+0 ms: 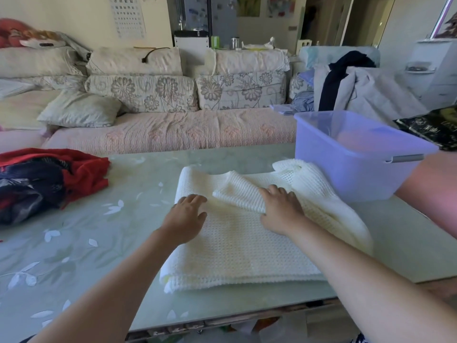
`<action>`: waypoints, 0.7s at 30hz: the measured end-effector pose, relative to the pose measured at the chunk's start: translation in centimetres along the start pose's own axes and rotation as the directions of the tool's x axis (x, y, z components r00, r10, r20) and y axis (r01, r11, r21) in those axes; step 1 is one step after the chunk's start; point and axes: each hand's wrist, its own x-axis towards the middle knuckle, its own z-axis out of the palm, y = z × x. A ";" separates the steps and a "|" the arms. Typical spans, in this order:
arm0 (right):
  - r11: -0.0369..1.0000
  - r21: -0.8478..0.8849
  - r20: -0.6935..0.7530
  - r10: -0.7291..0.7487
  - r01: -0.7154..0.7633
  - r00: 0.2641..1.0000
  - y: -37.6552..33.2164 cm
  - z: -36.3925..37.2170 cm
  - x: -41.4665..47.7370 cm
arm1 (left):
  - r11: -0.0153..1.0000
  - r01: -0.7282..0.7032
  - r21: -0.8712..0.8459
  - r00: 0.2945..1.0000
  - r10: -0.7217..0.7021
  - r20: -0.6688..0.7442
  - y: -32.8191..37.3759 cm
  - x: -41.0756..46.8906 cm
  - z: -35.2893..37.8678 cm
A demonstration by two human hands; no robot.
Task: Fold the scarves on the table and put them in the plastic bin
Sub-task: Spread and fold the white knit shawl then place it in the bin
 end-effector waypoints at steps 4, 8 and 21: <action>0.991 -0.099 -0.068 -0.103 0.096 0.992 -1.0 2.0 3.0 | 0.999 0.005 0.051 0.999 -0.007 0.035 -1.1 2.4 1.1; 0.969 0.183 -0.311 0.215 -0.164 0.926 0.8 0.9 6.4 | 0.998 0.002 0.067 0.997 -0.008 0.083 -2.6 4.3 2.2; 0.995 0.087 -0.009 -0.046 0.047 0.999 4.6 4.7 9.4 | 0.979 0.082 0.185 0.987 -0.105 0.121 -1.4 8.6 5.1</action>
